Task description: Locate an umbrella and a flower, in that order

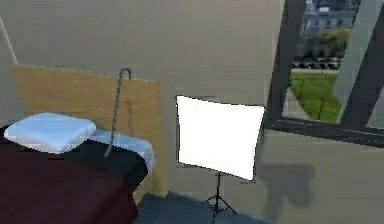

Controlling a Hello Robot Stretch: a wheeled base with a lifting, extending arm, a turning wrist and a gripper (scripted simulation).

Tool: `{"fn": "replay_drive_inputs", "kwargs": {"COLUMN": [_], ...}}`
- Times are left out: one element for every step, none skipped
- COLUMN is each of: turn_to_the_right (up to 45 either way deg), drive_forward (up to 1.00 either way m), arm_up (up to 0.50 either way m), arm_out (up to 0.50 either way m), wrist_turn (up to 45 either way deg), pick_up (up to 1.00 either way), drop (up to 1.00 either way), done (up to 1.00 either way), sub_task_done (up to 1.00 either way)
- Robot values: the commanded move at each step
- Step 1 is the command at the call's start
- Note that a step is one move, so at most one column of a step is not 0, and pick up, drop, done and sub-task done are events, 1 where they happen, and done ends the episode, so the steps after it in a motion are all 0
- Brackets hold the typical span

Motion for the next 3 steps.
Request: {"fn": "replay_drive_inputs", "kwargs": {"turn_to_the_right": [45.0, 15.0, 0.0], "drive_forward": [0.0, 0.0, 0.35], "arm_up": [0.0, 0.0, 0.0], "arm_out": [0.0, 0.0, 0.0], "wrist_turn": [0.0, 0.0, 0.0], "pick_up": [0.0, 0.0, 0.0], "drop": [0.0, 0.0, 0.0], "done": [0.0, 0.0, 0.0], "sub_task_done": [0.0, 0.0, 0.0]}}
